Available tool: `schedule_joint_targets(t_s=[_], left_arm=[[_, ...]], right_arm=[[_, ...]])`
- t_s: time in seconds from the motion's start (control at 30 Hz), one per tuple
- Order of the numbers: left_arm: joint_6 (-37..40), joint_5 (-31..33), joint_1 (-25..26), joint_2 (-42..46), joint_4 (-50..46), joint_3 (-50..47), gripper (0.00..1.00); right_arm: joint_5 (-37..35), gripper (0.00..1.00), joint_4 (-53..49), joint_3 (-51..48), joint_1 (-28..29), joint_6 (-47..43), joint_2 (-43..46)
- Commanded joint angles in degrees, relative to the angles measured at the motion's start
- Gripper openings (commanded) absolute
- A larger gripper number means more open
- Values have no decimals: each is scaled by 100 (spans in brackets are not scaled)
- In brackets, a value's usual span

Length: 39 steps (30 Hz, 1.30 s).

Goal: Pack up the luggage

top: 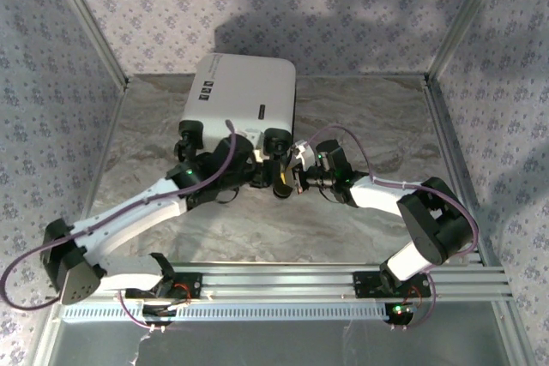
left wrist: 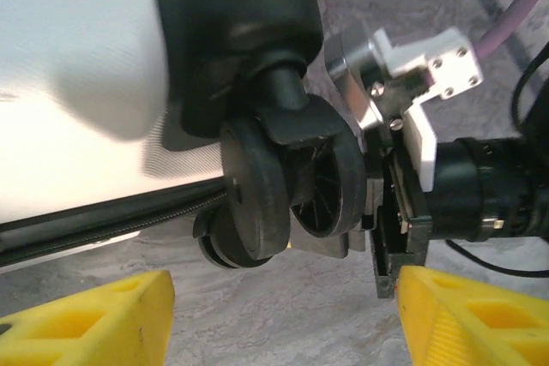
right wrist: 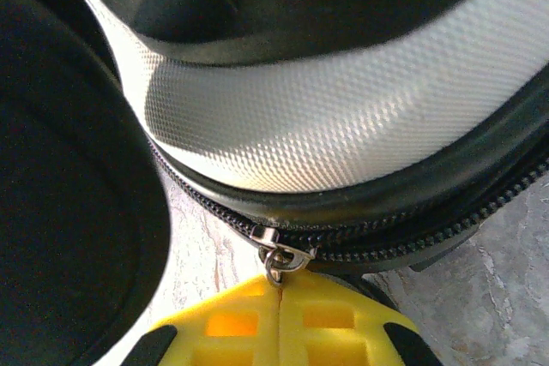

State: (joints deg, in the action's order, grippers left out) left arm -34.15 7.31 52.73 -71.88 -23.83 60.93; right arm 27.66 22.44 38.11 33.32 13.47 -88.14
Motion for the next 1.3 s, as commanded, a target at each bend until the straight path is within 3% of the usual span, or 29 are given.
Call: schedule_joint_targets(t_s=[0.0,0.33,0.6,1.07,1.17,1.27], left_arm=[[-4,468,152,-173,43,384,69],[58,432,273,-811,48,796,69],[-39,870,273,-1339,-206,1149,69],[-31,979,273,-1887,-271,1473,63],[-21,1039,264,-1961,-305,1534,56],[25,1023,266,-1954,-273,1525,33]], right_arm=[[-147,0,-204,52,6,-40,113],[-105,0,-141,-14,-45,-16,113],[-63,0,-99,-91,-62,-20,208],[125,0,-104,-49,-106,-47,248],[125,0,-99,-67,-113,-48,278],[116,0,-114,-64,-114,-64,283]])
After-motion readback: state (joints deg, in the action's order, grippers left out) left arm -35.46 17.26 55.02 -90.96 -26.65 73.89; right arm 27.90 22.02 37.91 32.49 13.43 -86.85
